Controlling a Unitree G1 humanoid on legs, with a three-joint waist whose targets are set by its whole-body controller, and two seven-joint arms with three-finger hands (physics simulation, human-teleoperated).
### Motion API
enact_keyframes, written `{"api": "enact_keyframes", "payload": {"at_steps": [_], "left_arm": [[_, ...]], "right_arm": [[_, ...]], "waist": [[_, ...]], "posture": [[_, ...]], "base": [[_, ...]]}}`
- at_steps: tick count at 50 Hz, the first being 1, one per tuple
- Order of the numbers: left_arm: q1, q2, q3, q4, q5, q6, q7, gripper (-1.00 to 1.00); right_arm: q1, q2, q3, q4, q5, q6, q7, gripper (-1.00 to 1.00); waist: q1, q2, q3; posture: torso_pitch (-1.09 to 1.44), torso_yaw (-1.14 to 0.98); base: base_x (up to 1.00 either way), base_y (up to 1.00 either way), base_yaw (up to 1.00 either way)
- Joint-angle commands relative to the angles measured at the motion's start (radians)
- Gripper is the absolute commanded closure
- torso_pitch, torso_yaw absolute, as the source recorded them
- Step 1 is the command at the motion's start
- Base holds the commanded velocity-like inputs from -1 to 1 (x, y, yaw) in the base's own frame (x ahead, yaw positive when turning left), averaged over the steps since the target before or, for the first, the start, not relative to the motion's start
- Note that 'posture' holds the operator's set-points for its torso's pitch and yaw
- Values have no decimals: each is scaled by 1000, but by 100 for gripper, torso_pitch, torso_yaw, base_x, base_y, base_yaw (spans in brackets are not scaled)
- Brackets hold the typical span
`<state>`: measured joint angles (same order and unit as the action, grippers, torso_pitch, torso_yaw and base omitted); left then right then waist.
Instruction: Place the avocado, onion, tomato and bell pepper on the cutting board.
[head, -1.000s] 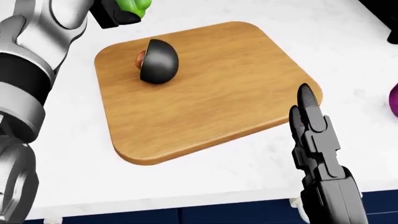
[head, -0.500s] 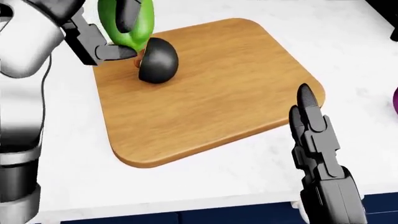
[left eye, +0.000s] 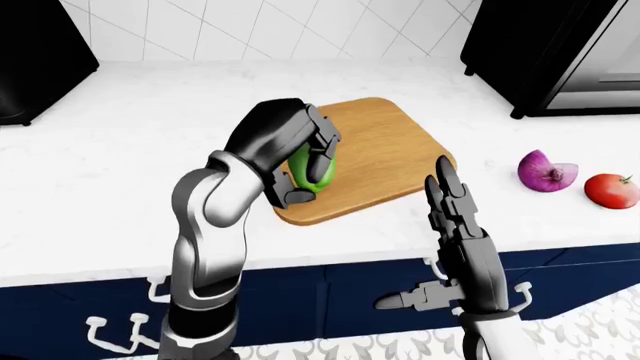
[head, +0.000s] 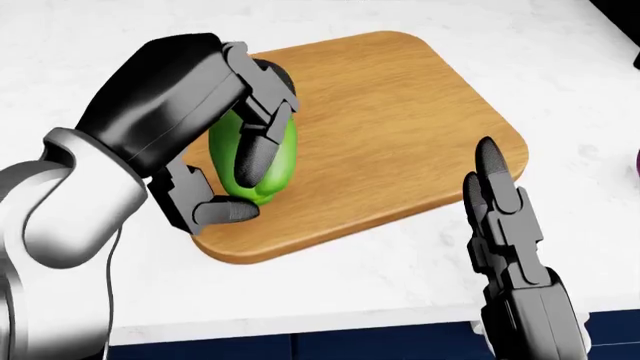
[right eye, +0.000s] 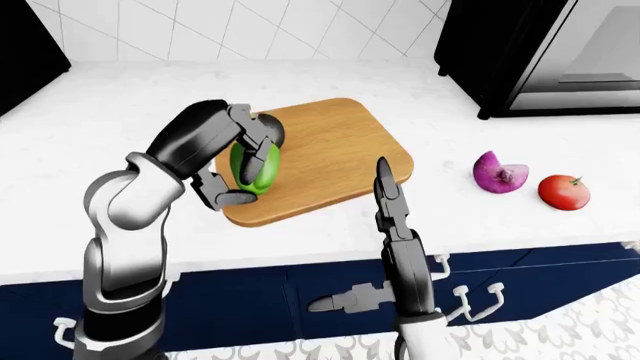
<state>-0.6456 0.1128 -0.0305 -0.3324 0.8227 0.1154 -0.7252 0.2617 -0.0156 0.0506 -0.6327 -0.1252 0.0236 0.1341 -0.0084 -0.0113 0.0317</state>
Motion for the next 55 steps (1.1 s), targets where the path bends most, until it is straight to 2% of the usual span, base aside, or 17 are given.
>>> {"api": "enact_keyframes", "payload": {"at_steps": [1,11,13,14,16,17,25,30,37,42,47,51,55], "left_arm": [[-38,2,13,-30,0,-19,31,100],[-32,5,12,-6,17,-47,46,100],[-29,3,12,-11,21,-48,41,59],[-24,4,11,-9,25,-57,46,32],[-15,6,11,-6,35,-71,51,-73],[-18,5,12,-8,37,-70,45,-100],[-24,-4,9,-39,72,-69,11,-100],[-110,9,32,-42,45,-10,5,-100],[-293,47,66,-88,-19,184,-18,-100],[-390,73,80,-86,-68,305,24,-100],[-519,134,124,-90,-153,462,87,-100],[-558,188,151,-165,-224,591,138,-100],[-571,248,203,-251,-324,734,215,-100]], "right_arm": [[-10,0,-1,-41,2,-28,-4,-100],[-10,-1,-1,-40,3,-27,-4,-100],[-10,-1,-2,-40,4,-28,-3,-100],[-11,-1,-2,-38,4,-29,-3,-100],[-11,-1,-2,-39,4,-27,-3,-100],[-11,0,-2,-38,4,-27,-3,-100],[-12,0,-2,-36,1,-28,-7,-100],[-14,0,-1,-34,1,-28,-7,-100],[-14,-1,0,-31,0,-29,-6,-100],[-12,0,-1,-32,1,-30,-6,-100],[-12,0,-1,-34,2,-29,-5,-100],[-12,-1,1,-38,0,-25,-5,-100],[-14,-1,0,-38,1,-23,-4,-100]], "waist": [[0,0,-21],[2,0,-24],[2,0,-24],[2,0,-24],[2,0,-24],[2,0,-24],[2,-1,-26],[2,-2,-24],[0,-1,-19],[-1,-2,-12],[-2,-1,-9],[-6,1,-3],[-9,3,2]], "posture": [[0,0],[0,0],[0,0],[0,0],[0,0],[0,0],[0,0],[0,0],[0,0],[0,0],[0,0],[0,0],[0,0]], "base": [[0,0,0],[0,0,0],[0,0,0],[0,0,0],[0,0,0],[0,0,0],[0,0,0],[0,0,0],[0,0,0],[0,0,0],[0,0,0],[0,0,0],[0,0,0]]}}
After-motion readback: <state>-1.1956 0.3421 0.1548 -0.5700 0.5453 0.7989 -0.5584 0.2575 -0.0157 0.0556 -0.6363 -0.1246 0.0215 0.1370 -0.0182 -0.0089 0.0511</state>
